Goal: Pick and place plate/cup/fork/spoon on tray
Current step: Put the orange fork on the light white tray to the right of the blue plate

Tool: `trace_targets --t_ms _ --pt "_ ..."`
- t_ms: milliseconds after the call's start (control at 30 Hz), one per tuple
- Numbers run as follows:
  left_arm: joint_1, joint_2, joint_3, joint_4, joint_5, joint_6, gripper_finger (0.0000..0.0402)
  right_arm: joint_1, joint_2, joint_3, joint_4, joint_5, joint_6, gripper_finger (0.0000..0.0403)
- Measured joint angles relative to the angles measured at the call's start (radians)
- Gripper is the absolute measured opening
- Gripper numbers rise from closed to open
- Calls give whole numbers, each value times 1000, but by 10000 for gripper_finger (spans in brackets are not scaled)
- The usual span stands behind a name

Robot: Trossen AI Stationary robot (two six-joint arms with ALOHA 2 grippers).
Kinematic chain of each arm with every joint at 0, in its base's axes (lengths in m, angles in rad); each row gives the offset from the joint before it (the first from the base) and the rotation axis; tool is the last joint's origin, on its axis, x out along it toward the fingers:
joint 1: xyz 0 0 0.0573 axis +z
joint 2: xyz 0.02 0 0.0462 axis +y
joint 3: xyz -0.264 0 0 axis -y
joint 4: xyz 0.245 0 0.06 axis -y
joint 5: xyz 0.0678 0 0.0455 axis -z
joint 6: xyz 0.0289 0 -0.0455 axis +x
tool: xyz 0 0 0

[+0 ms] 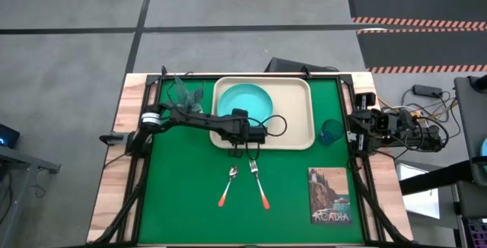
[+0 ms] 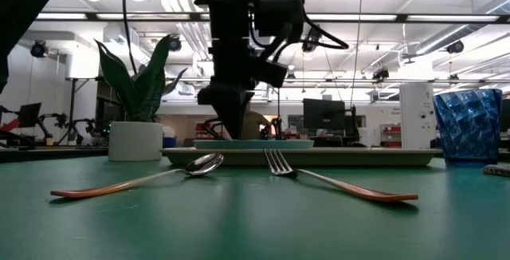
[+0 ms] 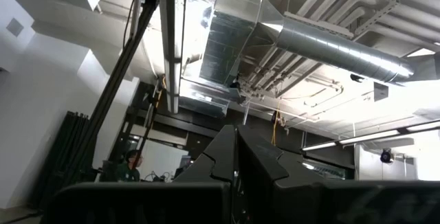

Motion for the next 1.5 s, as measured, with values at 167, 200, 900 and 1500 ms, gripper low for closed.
trace_targets --t_ms 167,200,900,1500 --pt "0 -60 0 -2 -1 1 41 0 0 0 0 0 0 9" --pt "0 -74 0 5 -7 1 41 0 0 0 0 0 0 9" --pt "138 -141 -342 669 -84 -106 3 0 0 11 -7 -1 26 9" --pt "47 -312 -372 719 -131 -139 3 0 0 13 -79 0 -13 9"
